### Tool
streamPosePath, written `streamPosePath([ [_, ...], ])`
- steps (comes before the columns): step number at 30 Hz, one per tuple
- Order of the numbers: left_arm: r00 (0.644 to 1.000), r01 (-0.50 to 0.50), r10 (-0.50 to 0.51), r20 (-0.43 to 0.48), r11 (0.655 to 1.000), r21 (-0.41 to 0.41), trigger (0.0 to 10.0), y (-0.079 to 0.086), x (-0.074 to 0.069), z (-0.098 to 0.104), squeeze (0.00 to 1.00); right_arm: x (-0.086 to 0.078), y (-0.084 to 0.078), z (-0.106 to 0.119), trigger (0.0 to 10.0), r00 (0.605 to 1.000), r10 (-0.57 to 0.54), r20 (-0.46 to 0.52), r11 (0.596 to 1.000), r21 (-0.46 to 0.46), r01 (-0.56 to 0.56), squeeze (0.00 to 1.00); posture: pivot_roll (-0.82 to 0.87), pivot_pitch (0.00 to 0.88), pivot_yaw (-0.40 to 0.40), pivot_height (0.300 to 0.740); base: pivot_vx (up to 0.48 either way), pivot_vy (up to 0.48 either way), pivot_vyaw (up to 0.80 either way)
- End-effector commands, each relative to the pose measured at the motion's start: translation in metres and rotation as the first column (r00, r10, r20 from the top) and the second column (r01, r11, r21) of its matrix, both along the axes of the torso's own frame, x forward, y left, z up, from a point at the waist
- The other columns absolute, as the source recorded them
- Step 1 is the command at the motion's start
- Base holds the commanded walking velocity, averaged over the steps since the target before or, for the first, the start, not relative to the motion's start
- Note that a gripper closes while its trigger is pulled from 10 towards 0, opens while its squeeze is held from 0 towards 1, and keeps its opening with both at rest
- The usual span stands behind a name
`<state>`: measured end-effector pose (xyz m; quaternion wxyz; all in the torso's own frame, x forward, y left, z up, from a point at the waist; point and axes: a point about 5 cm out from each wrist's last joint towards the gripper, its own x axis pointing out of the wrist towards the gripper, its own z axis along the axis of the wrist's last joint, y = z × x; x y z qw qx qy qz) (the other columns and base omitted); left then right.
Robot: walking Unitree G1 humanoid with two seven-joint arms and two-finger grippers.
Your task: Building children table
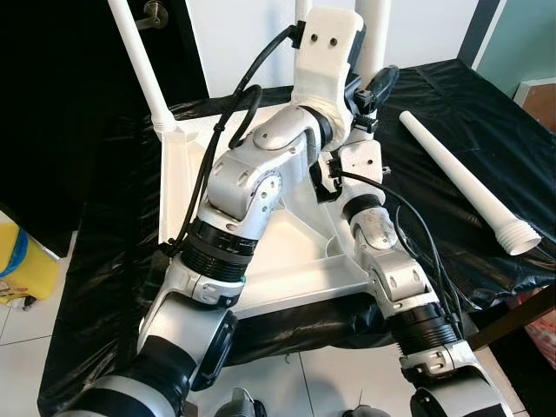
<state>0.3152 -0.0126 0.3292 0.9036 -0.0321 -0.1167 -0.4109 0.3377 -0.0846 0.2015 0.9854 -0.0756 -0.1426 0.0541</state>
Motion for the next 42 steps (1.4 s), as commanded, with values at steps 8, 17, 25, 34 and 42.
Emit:
streamPosePath([
  [8, 0.998, -0.058, 0.058, 0.027, 0.998, -0.003, 10.0, -0.003, -0.001, 0.008, 0.0, 0.003, -0.001, -0.005, 0.0, 0.999, -0.024, -0.024, 1.0, 0.007, 0.024, 0.0, -0.06, 0.078, 0.086, 0.74, 0.0, 0.0, 0.0],
  [17, 0.997, -0.064, 0.064, 0.034, 0.998, -0.002, 10.0, -0.004, -0.001, 0.008, 0.0, 0.003, -0.001, -0.006, 0.0, 0.999, -0.024, -0.024, 1.0, 0.016, 0.024, 0.0, -0.06, 0.077, 0.083, 0.74, 0.0, 0.0, 0.0],
  [25, 0.997, -0.021, 0.022, 0.075, 1.0, -0.017, 10.0, -0.004, -0.004, 0.007, 0.0, 0.004, -0.002, -0.005, 10.0, 0.999, -0.031, -0.039, 0.999, 0.043, 0.032, 0.0, -0.06, 0.076, 0.083, 0.74, 0.0, 0.0, 0.0],
  [34, 0.995, 0.011, -0.006, 0.098, 0.999, -0.045, 10.0, -0.003, -0.008, 0.007, 1.0, 0.005, -0.004, -0.004, 10.0, 0.998, -0.04, -0.048, 0.997, 0.071, 0.043, 0.0, -0.06, 0.076, 0.076, 0.74, 0.0, 0.0, 0.0],
  [42, 0.981, -0.028, 0.039, 0.19, 0.998, -0.058, 10.0, 0.004, -0.012, 0.009, 0.0, 0.007, -0.012, -0.005, 10.0, 0.996, -0.071, -0.057, 0.992, 0.097, 0.076, 0.0, -0.06, 0.074, 0.075, 0.74, 0.0, 0.0, 0.0],
])
